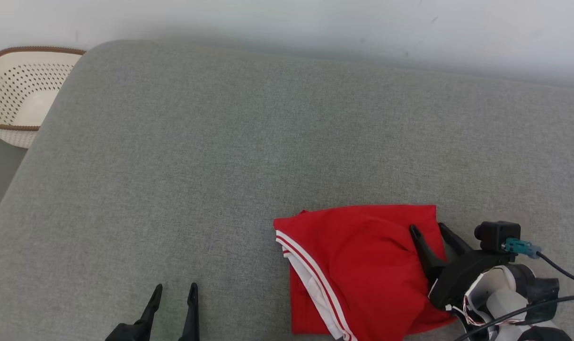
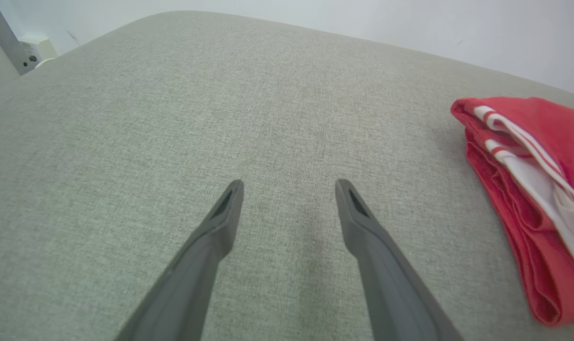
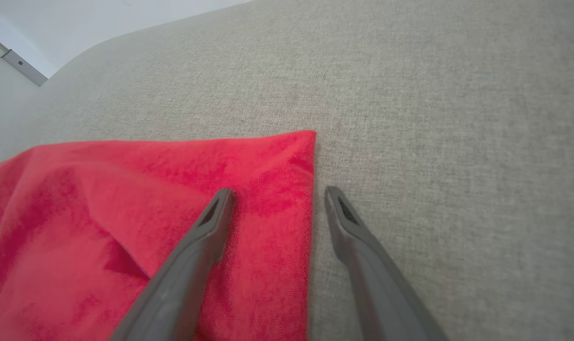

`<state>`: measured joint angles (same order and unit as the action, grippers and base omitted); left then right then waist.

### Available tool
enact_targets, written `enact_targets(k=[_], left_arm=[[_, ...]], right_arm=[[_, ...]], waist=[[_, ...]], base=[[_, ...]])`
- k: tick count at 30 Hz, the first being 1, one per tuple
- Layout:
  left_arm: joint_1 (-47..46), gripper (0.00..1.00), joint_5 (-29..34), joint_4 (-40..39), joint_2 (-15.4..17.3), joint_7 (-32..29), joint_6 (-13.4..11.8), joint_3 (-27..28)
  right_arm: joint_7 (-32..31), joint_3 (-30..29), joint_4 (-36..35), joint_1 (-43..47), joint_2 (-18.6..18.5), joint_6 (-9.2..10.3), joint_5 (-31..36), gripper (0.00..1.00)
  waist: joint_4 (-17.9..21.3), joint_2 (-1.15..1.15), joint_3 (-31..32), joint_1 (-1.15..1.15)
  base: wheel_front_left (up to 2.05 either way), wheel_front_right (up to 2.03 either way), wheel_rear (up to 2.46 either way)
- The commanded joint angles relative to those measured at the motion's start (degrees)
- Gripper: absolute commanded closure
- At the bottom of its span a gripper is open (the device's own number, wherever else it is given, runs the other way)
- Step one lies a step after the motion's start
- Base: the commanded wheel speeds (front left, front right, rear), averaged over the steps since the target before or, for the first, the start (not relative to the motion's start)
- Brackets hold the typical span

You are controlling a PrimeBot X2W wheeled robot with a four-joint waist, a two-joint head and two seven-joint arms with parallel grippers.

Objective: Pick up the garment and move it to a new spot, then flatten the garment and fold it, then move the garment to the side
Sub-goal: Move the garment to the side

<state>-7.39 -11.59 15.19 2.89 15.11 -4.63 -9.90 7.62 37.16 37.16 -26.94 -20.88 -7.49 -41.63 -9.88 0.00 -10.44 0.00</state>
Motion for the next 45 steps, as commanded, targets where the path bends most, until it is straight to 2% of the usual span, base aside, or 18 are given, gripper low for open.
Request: enact_targets(k=[1,2,3,4,5,6,16,26,29,34,45], left_arm=[[-0.72,0.00,-0.29,0.02,0.03,0.00,-0.07,0.08],[-0.78,0.00,-0.27,0.02,0.04,0.00,-0.01,0.12],[-0.79,0.00,-0.23,0.05,0.03,0.00,0.04,0.14],[-0.78,0.00,-0.20,0.07,0.03,0.00,0.06,0.15],[-0.76,0.00,-0.14,0.10,0.04,0.00,0.07,0.18],[-0.72,0.00,-0.10,0.16,0.04,0.00,0.08,0.20],[0.49,0.00,0.09,0.23,0.03,0.00,0.25,0.73],[1.78,0.00,-0.43,-1.01,0.03,0.00,0.25,1.15],[2.19,0.00,-0.67,-1.49,0.03,0.00,0.21,1.09],[2.14,0.00,-1.27,-1.89,0.03,0.00,0.09,0.95],[0.19,0.00,0.18,-2.05,0.03,0.00,0.49,1.21]], right_arm=[[-0.60,1.28,1.50,0.29,0.58,0.00,-0.91,0.00],[-0.50,1.67,2.20,0.07,0.63,0.00,-1.16,0.00],[-0.62,2.23,2.81,-0.21,0.67,0.00,-1.47,0.14],[-0.65,2.73,3.22,-0.36,0.74,0.00,-1.75,0.33],[-0.50,3.17,3.48,-0.47,0.84,0.00,-2.04,0.71],[-0.47,3.86,3.72,-0.74,0.86,0.00,-2.19,1.00],[6.44,4.63,2.66,-5.65,-1.50,0.03,-1.00,1.00],[7.59,4.42,-7.16,-10.24,-5.47,0.03,2.06,1.00],[7.60,2.84,-12.25,-11.67,-6.72,0.03,1.71,1.00],[6.87,1.55,-16.70,-10.72,-6.27,0.02,2.43,1.00],[6.50,-1.03,-18.47,-8.96,-4.58,0.00,3.45,1.00]], waist=[[-0.32,0.00,-0.34,0.00],[-0.37,0.00,-0.36,0.00],[-0.41,0.00,-0.35,0.00],[-0.44,0.00,-0.34,0.00],[-0.47,0.00,-0.33,0.00],[-0.51,0.00,-0.27,0.00],[0.13,0.00,1.70,0.00],[3.89,0.00,5.10,0.00],[6.88,0.00,6.33,0.00],[11.63,0.00,7.00,0.00],[22.95,0.00,6.12,0.00]], base=[[0.00,0.00,0.00],[0.00,0.00,0.00],[0.00,0.00,0.00],[0.00,0.00,0.00],[0.00,0.00,0.00],[0.00,0.00,0.00],[0.00,0.00,0.00],[0.00,0.00,0.00],[0.00,0.00,0.00],[0.00,0.00,0.00],[0.00,0.00,0.00]])
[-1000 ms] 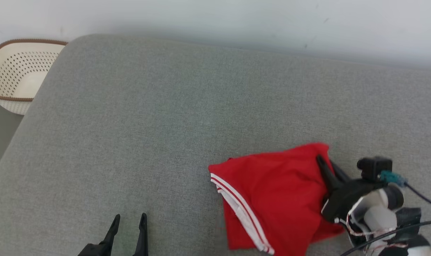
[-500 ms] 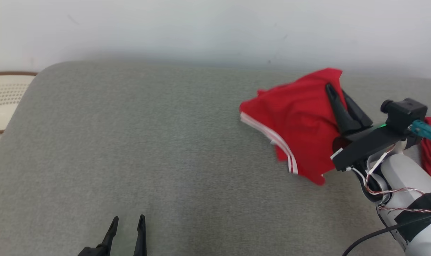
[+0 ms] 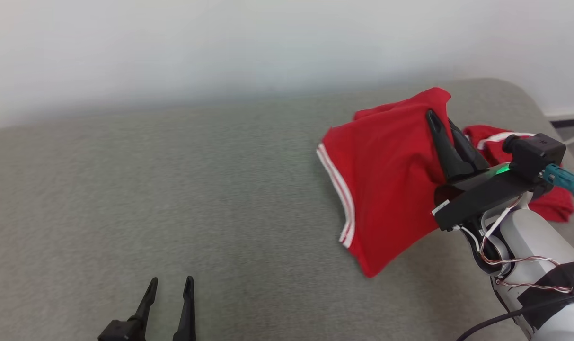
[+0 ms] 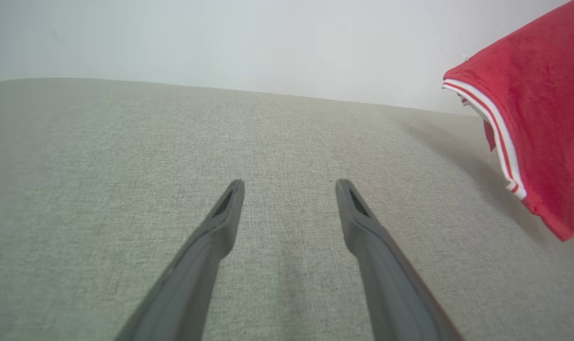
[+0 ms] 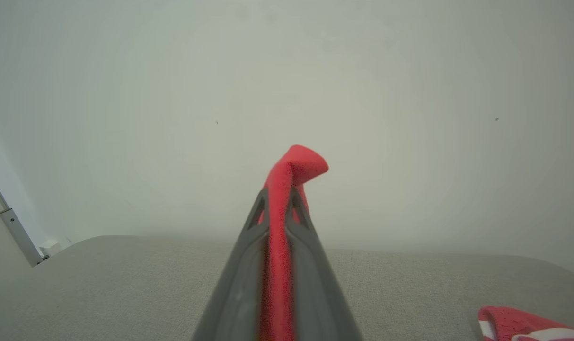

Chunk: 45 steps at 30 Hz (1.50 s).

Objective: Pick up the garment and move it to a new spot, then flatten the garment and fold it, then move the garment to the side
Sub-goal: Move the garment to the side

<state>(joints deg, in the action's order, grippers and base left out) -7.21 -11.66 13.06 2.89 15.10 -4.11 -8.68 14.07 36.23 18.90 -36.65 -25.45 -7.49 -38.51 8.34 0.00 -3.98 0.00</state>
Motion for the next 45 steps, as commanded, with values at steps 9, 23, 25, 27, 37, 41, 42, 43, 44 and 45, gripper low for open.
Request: enact_targets(k=[9,23,25,27,37,41,42,43,44,45], left_arm=[[-2.74,0.00,1.95,0.09,0.05,0.02,1.03,-0.38],[-8.27,0.00,5.21,0.45,0.05,0.02,3.38,-2.13],[-8.64,0.00,5.51,0.42,0.06,0.02,3.46,-2.12],[-9.28,0.00,5.83,0.36,0.06,0.02,3.61,-2.20],[-10.76,0.00,5.48,-0.32,0.03,0.01,3.62,-3.11],[-10.81,0.00,5.06,-0.42,0.09,0.01,3.37,-3.17],[-10.82,0.00,5.05,-0.43,0.08,0.00,3.48,-3.31],[-10.81,0.00,5.08,-0.40,0.10,0.00,3.54,-3.30],[-10.74,0.00,5.05,-0.42,0.12,-0.01,3.50,-3.33],[-10.67,0.00,5.01,-0.46,0.13,-0.02,3.48,-3.36]], right_arm=[[0.52,-2.18,4.30,1.95,0.97,0.00,-0.21,1.00],[1.13,-4.41,22.06,-8.47,-2.54,0.00,1.75,1.00],[1.15,-4.16,23.16,-10.81,-3.49,0.00,2.57,1.00],[1.16,-3.75,23.61,-13.01,-4.43,0.00,3.04,1.00],[1.14,-2.42,20.92,-20.47,-7.99,0.00,4.19,1.00],[1.13,-2.20,20.78,-21.19,-8.90,0.00,3.09,1.00],[1.12,-2.37,21.50,-21.30,-9.41,0.00,3.25,1.00],[1.12,-2.21,22.47,-21.36,-9.90,0.00,3.78,1.00],[1.12,-2.46,23.71,-21.31,-10.32,0.00,3.84,1.00],[1.13,-2.82,24.95,-21.54,-10.77,0.00,4.20,1.00]], waist=[[10.46,0.00,-3.79,0.00],[6.36,0.00,-12.69,0.00],[5.44,0.00,-13.65,0.00],[4.56,0.00,-14.56,0.00],[0.62,0.00,-17.25,0.00],[-0.42,0.00,-17.54,0.00],[-0.68,0.00,-17.60,0.00],[-0.90,0.00,-17.62,0.00],[-1.16,0.00,-17.58,0.00],[-1.36,0.00,-17.58,0.00]], base=[[0.00,0.00,0.00],[0.00,0.00,0.00],[0.00,0.00,0.00],[0.00,0.00,0.00],[0.00,0.00,0.00],[0.00,0.00,0.00],[0.00,0.00,0.00],[0.00,0.00,0.00],[0.00,0.00,0.00],[0.00,0.00,0.00]])
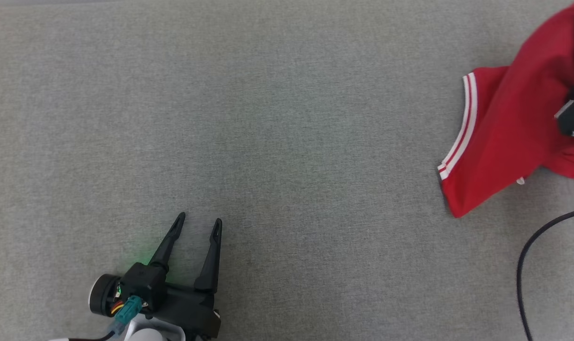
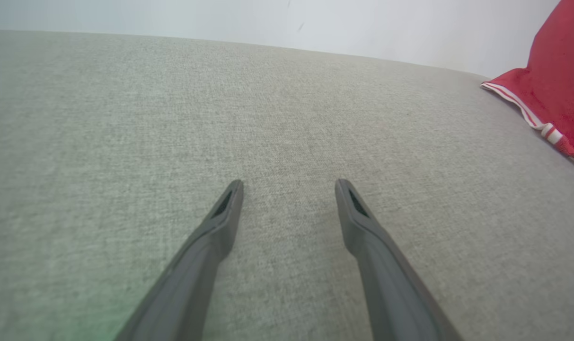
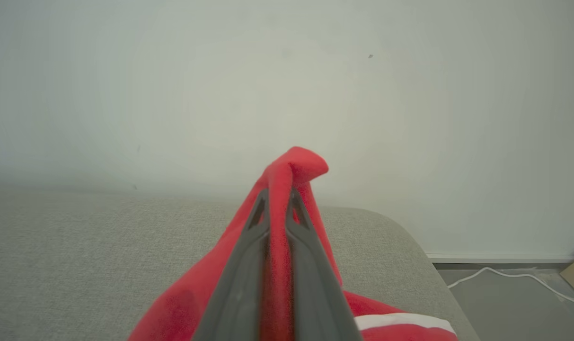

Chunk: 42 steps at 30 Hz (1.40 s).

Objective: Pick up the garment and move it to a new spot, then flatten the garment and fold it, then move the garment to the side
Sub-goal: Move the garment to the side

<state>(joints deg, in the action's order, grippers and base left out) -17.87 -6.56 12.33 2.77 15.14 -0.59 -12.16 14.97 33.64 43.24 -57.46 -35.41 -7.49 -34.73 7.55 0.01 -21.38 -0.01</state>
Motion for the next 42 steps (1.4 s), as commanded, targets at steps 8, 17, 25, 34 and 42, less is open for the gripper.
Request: enact_targets(k=[8,17,25,34,42], left_arm=[[0.05,0.00,0.26,-0.02,0.22,-0.07,0.06,-0.36],[0.27,0.00,-0.43,-0.01,0.19,-0.07,-0.54,-0.52],[1.65,0.00,-0.34,0.17,0.20,-0.04,-1.24,0.28],[5.42,0.00,0.00,-0.27,0.20,-0.03,-2.33,3.93],[9.17,0.00,1.01,-0.76,0.18,-0.03,-2.55,8.03]], right_arm=[[0.23,-6.35,13.29,-2.61,-4.49,0.00,5.62,1.00],[0.15,-17.00,26.02,-5.38,-6.68,0.01,16.69,0.00],[0.11,-31.47,19.31,-1.54,-3.66,0.00,28.82,0.00],[0.12,-33.48,-3.01,11.76,11.79,0.01,31.12,0.00],[0.13,-25.90,-15.40,23.63,16.73,0.01,25.69,0.00]], waist=[[-2.24,-0.01,-0.27,0.01],[-3.00,-0.01,0.06,0.01],[-2.21,-0.01,2.79,0.01],[-1.84,-0.01,8.72,0.01],[-3.48,-0.01,12.80,0.01]], base=[[0.00,0.00,0.00],[0.00,0.00,0.00],[0.00,0.00,0.00],[0.00,0.00,0.00],[0.00,0.00,0.00]])
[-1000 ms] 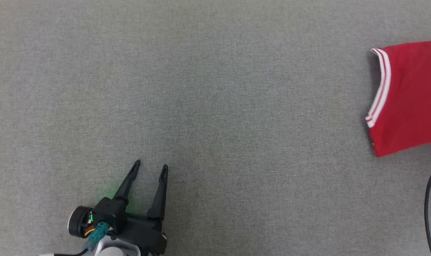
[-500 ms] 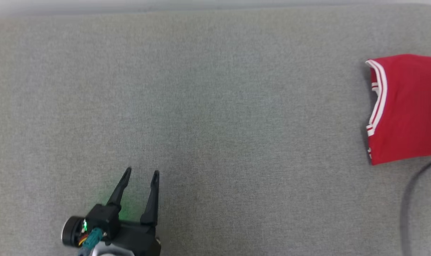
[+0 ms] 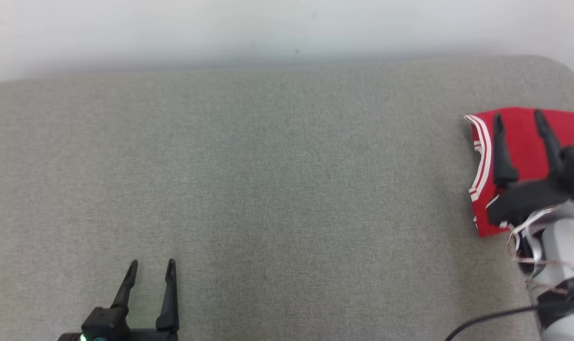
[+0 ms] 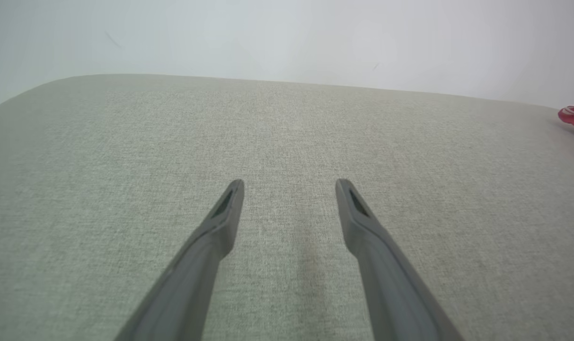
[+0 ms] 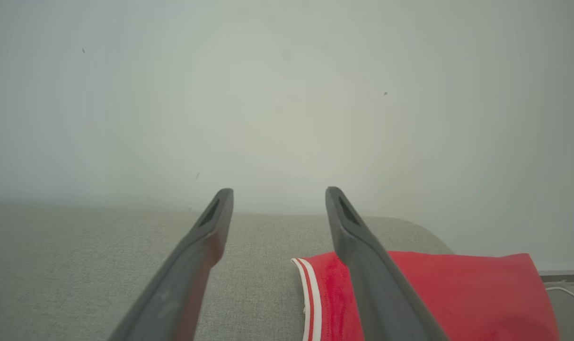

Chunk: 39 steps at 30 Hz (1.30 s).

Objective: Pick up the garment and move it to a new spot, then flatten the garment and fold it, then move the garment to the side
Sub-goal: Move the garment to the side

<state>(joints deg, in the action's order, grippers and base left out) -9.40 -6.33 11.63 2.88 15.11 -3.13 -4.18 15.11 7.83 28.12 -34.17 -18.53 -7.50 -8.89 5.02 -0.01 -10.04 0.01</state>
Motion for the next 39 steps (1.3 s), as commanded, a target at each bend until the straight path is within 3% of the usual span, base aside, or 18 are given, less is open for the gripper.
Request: enact_targets(k=[1,14,39], left_arm=[[1.19,0.00,0.81,-0.14,0.03,-0.01,-0.14,0.49],[7.17,0.00,1.56,-0.46,0.05,0.00,-1.13,3.32],[10.88,0.00,2.39,-0.61,0.05,0.00,-1.15,3.16]], right_arm=[[-0.03,0.65,-1.26,1.78,0.20,0.02,-0.63,0.00],[-0.03,0.07,-8.25,18.26,6.33,0.02,-1.59,0.00],[-0.03,0.54,-10.82,27.65,9.75,0.02,2.22,0.00]], waist=[[-1.19,0.01,1.92,-0.01],[-2.96,0.01,7.72,-0.01],[-3.45,0.01,11.23,-0.01]], base=[[0.00,0.00,0.00],[0.00,0.00,0.00],[0.00,0.00,0.00]])
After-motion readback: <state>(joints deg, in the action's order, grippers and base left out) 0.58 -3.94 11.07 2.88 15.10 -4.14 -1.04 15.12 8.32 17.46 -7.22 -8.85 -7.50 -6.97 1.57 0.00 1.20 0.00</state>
